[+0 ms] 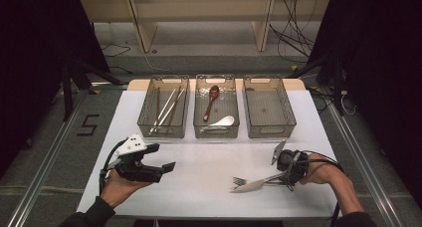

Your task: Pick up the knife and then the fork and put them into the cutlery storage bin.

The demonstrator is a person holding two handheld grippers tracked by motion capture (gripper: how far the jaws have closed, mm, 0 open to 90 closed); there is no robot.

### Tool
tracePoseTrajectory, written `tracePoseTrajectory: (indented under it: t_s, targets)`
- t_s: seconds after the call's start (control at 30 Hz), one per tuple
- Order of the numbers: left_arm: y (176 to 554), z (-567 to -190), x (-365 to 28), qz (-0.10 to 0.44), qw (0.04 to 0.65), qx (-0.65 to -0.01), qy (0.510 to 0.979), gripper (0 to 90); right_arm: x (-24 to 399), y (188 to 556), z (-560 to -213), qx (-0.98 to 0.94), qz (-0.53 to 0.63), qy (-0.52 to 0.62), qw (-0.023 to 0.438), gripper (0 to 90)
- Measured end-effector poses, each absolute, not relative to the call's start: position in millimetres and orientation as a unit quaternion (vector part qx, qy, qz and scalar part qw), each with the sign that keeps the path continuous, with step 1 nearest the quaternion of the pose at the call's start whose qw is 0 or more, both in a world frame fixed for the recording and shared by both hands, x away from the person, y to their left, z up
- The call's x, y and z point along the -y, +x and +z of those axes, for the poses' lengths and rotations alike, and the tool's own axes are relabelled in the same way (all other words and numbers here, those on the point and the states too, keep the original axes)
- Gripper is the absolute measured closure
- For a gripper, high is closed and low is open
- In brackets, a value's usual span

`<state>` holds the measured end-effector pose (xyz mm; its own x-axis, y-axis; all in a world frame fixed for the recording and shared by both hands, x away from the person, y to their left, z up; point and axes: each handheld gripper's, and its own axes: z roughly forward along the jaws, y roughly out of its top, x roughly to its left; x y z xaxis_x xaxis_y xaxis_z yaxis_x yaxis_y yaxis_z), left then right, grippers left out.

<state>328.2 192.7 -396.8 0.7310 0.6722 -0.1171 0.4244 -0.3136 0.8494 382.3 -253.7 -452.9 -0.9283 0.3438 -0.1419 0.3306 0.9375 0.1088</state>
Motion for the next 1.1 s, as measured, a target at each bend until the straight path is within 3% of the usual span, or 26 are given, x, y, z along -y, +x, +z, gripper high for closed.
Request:
tracePoseTrajectory:
  t_s: [0.63,0.9,1.1]
  targets:
    - [327,-396,-193,0.132,0.476,-0.342,0.8,15.6,243,376,-452,-0.984,0.013,0.159,0.08,74.6]
    - [328,-396,-193,0.131,0.474,-0.342,0.801,15.6,237,376,-452,-0.984,0.013,0.154,0.084,73.1]
    - [328,-396,-193,0.131,0.473,-0.341,0.802,15.6,227,377,-451,-0.986,0.047,0.145,0.069,67.2]
